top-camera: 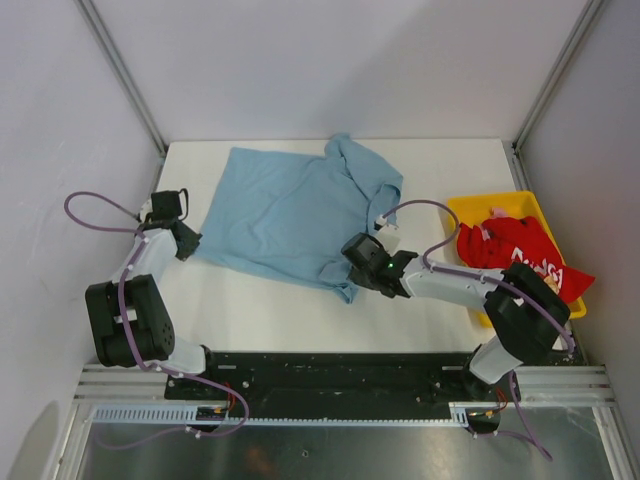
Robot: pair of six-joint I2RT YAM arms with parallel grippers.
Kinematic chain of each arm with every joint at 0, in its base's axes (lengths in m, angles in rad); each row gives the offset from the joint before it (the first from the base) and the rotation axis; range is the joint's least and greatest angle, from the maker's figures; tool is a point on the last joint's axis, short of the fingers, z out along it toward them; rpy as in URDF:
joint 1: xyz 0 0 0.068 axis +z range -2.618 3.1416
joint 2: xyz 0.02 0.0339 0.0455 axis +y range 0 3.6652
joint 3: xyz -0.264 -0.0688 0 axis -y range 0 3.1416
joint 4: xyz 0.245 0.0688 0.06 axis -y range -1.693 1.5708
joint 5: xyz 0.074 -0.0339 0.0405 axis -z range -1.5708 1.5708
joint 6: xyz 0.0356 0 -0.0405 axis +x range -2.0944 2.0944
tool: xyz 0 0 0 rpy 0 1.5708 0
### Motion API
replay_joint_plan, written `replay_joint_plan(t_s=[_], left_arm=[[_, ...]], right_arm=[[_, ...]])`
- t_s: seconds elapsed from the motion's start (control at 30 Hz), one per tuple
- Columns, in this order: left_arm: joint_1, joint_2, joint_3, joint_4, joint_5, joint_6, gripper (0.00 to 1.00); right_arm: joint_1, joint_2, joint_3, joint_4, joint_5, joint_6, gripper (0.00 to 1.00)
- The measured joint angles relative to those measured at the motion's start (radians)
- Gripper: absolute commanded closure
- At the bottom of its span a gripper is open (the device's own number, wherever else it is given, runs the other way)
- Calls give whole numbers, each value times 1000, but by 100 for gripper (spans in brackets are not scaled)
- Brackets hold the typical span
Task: Fold and stack the t-shirts
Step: Flatten out the tshirt
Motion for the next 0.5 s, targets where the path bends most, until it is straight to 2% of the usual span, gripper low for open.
replay_joint_plan(t_s=[0.17, 0.23, 0.37, 0.5], left_arm=[[0, 0, 0, 0, 0, 0, 100], [0, 0, 0, 0, 0, 0, 100], [0, 0, 0, 0, 0, 0, 100], [0, -1, 0, 0, -2, -1, 100]], right_arm=[[-3, 34, 0, 21, -12, 0, 65], [-2, 44, -1, 23, -16, 0, 72], [-3, 49, -1, 18, -18, -3, 95], [-6, 27, -13, -17, -12, -11, 100]])
